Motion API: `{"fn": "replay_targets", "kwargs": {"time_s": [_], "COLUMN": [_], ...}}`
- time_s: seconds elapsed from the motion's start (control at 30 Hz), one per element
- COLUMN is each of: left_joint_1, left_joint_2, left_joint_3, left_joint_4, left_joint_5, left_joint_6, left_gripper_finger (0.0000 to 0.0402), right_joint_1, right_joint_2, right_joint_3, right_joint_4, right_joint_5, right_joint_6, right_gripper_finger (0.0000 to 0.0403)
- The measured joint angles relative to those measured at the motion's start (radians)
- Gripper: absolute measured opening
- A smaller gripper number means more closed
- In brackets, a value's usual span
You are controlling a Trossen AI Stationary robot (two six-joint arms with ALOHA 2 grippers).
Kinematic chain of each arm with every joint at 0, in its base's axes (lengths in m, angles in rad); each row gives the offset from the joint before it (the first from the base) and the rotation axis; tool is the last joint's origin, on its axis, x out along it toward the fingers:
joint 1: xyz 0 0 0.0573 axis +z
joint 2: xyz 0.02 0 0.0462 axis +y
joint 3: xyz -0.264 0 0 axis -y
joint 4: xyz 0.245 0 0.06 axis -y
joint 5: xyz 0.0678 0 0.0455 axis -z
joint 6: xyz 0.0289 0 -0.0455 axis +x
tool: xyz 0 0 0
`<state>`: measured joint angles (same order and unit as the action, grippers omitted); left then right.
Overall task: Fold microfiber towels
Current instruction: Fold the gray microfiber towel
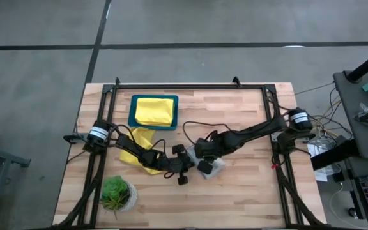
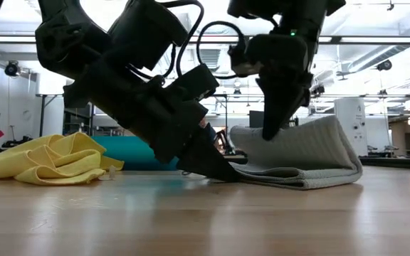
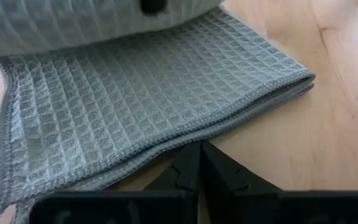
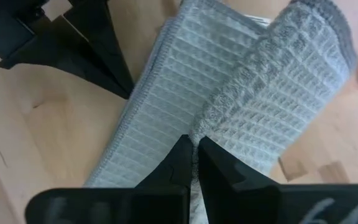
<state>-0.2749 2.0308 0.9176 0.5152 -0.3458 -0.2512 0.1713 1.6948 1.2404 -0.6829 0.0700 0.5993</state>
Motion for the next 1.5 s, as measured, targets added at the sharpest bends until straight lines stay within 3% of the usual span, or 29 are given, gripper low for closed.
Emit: {"fn": "replay_targets", "kwargs": {"time_s": [0.23, 0.8, 1.1, 1.23, 1.37, 1.5], "left_joint_1": [0.0, 0.0, 0.0, -0.002, -0.006, -0.006], "left_joint_2": [0.0, 0.0, -0.004, -0.025, -0.08, -0.151], "left_joint_3": [-0.001, -0.002, -0.002, -0.005, -0.006, -0.005], "left_joint_4": [0.001, 0.001, -0.001, -0.016, -0.053, -0.166], "left_joint_5": [0.0, -0.002, -0.002, 0.022, 0.103, 0.121], "left_joint_6": [0.0, 0.0, 0.002, 0.004, 0.005, 0.007], "left_gripper_finger": [0.0, 0.0, 0.0, 0.0, 0.0, 0.0], "right_joint_1": [0.012, 0.015, 0.018, 0.018, 0.034, 0.078], "right_joint_2": [0.044, 0.043, 0.043, 0.034, -0.011, -0.043], "right_joint_3": [0.045, 0.003, -0.015, -0.009, -0.014, -0.043], "right_joint_4": [0.022, 0.185, 0.202, 0.18, 0.145, 0.143], "right_joint_5": [-0.029, -0.022, -0.027, -0.095, -0.092, -0.046], "right_joint_6": [-0.017, -0.015, -0.009, -0.017, -0.041, -0.098], "right_gripper_finger": [0.0011, 0.0018, 0.0093, 0.0126, 0.0142, 0.0144]}}
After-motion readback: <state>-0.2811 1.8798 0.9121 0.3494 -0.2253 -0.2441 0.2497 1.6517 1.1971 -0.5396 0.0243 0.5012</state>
